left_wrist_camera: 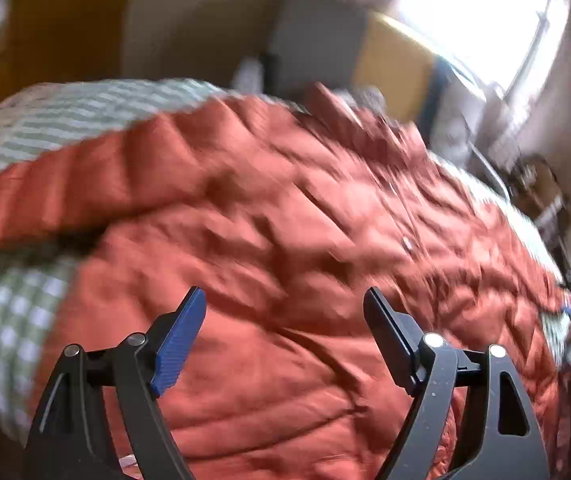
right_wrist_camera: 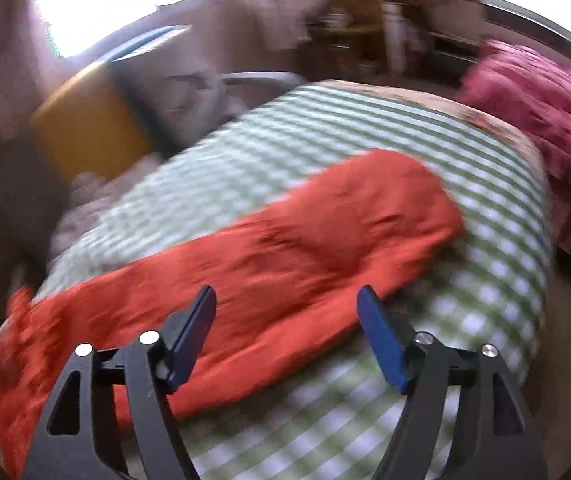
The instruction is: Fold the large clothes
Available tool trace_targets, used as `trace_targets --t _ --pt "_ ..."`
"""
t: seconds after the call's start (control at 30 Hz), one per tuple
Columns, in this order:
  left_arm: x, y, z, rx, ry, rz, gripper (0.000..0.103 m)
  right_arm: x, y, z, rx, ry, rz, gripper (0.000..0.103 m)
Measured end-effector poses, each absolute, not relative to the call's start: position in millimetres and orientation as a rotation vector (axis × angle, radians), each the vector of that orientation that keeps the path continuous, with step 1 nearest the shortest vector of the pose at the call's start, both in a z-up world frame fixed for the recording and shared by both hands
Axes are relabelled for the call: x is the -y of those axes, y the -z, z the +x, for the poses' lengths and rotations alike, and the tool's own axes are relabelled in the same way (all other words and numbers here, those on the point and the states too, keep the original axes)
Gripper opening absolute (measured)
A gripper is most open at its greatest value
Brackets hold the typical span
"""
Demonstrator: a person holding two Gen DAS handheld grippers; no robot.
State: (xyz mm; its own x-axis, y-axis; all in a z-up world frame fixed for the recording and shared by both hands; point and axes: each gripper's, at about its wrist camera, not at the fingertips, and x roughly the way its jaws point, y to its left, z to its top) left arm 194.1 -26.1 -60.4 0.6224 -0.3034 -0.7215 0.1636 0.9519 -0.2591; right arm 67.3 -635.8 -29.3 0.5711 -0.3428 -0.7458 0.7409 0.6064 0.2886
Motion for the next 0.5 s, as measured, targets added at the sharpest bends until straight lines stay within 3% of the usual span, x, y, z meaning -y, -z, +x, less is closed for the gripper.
trace_targets --t 0.17,0.27,0.37,0.5 --pt "-27.2 63.6 193.9 -0.870 0.143 -0.220 0.080 511.1 11.6 90.1 -0.744 0.303 0.544 0.078" --pt "-46.6 77.3 186.7 -0.913 0.119 -0.246 0.071 436.1 15.4 97.6 -0.792 0.092 0.476 0.078" --pt "-49.8 95.5 181.5 -0.971 0.129 -0.218 0.055 379.0 30.3 107.9 -0.859 0.014 0.344 0.077" --pt "-51.1 103.4 170.3 -0.982 0.144 -0.186 0.046 357.1 63.7 100.8 -0.930 0.077 0.184 0.077"
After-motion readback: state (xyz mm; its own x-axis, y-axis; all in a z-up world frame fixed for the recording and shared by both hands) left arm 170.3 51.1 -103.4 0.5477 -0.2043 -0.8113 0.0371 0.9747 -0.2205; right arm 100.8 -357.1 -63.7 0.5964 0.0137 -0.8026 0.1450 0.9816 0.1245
